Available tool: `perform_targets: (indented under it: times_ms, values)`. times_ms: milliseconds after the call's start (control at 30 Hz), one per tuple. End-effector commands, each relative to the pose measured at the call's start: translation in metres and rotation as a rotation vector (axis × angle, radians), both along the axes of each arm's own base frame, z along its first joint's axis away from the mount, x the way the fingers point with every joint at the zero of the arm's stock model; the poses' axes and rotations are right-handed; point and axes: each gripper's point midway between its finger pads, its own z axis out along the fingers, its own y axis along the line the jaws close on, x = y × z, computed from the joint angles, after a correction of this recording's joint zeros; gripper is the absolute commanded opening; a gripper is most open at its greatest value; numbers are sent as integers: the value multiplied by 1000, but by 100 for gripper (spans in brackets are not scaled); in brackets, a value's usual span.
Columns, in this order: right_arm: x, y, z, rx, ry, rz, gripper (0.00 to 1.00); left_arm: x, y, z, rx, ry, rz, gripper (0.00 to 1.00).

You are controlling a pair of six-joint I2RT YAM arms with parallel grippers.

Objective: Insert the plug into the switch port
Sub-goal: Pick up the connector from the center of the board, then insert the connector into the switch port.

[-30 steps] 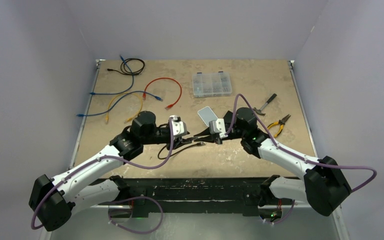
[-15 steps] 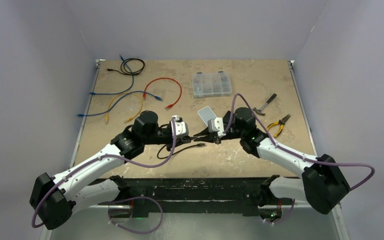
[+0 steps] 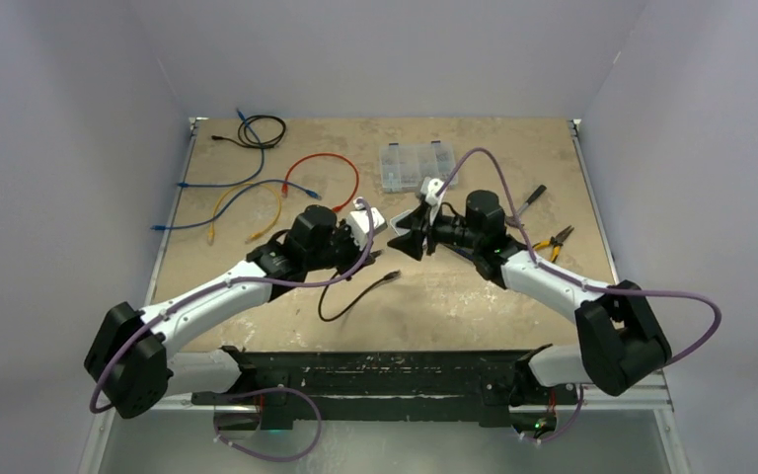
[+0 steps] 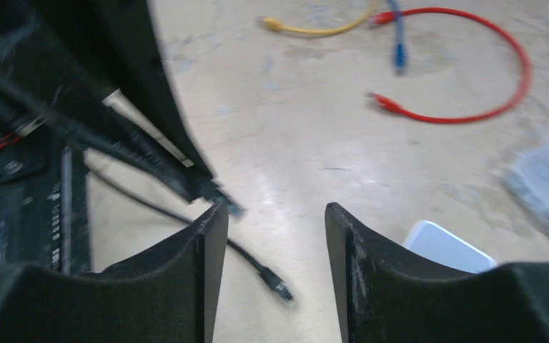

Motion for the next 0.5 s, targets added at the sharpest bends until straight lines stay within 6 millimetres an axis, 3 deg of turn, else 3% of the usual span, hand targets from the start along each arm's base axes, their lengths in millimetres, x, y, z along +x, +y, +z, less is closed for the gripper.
perform_targets:
  times_ms: [0, 100, 267, 367, 467]
  values:
    - [45, -22, 24, 78, 100, -188, 62, 19, -6, -9, -77, 63, 158, 0]
    - [67, -37, 26, 92, 111, -287, 72, 30, -7, -21, -96, 39, 201, 0]
    - [110, -66, 6, 70, 168, -461, 73, 56, -1, -33, -80, -54, 290, 0]
    - [124, -77, -11, 60, 228, -489, 73, 78, 29, -41, 11, -83, 453, 0]
    - [128, -78, -25, 50, 262, -483, 73, 95, 81, -29, 97, -143, 676, 0]
